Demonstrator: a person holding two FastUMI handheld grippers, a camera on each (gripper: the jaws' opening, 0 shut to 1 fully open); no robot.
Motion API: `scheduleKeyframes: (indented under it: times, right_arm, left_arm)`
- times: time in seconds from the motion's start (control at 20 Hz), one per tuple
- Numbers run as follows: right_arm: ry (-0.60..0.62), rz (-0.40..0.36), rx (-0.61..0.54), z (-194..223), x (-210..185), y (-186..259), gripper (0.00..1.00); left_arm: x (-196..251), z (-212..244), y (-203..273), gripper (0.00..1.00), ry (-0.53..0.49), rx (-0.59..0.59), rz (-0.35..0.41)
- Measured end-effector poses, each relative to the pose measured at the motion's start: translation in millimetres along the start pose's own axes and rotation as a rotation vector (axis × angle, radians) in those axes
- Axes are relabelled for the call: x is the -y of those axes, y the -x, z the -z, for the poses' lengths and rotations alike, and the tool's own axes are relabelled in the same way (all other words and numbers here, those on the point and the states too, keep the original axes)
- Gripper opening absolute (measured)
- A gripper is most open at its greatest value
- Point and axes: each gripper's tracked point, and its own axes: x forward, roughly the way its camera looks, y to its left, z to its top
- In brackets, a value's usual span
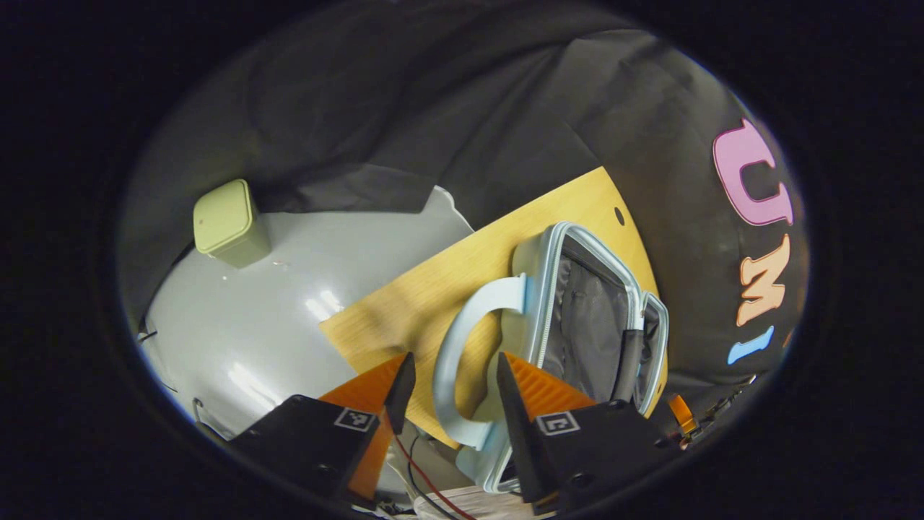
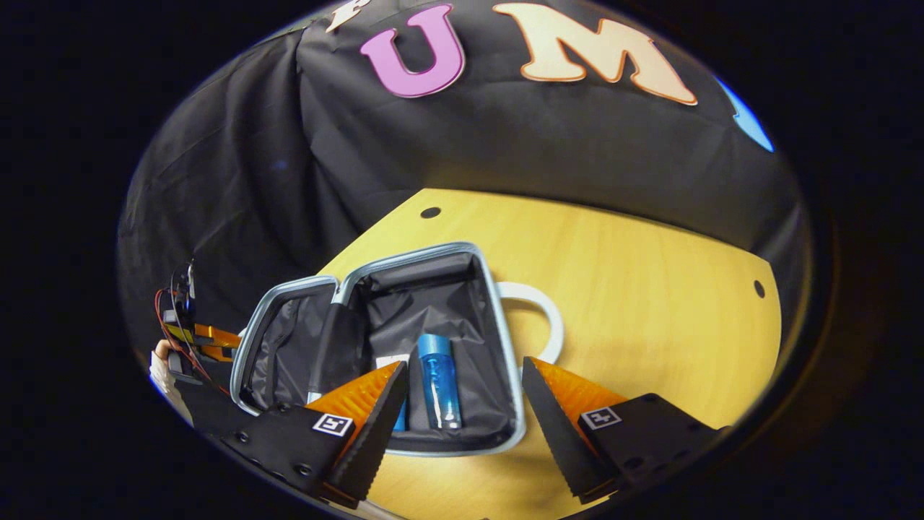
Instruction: First open the suitcase, pack the skin care products into it, and then close the suitcase.
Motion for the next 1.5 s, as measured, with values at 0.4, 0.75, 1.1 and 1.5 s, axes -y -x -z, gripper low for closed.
scheduleKeyframes:
  times: [0.4, 0.75, 1.1, 1.5]
  right_arm:
    - [-0.095, 0.086, 0.031, 11, 47, 41, 0.98]
    - [-0.113, 0.101, 0.030, 31, 57, 55, 0.98]
    - [-0.121, 0.092, 0.045, 40, 65, 67, 0.98]
    - [-0.121, 0.044, 0.056, 49, 73, 78, 0.94]
  left_arm:
    - [-8, 4, 1, 0.09, 0.047, 0.020, -0.021]
    - [16, 6, 22, 0.06, 0.005, 0.037, -0.005]
    - [96, 8, 89, 0.04, -0.043, 0.121, 0.062]
    - [208, 31, 131, 0.05, -0.167, 0.162, 0.176]
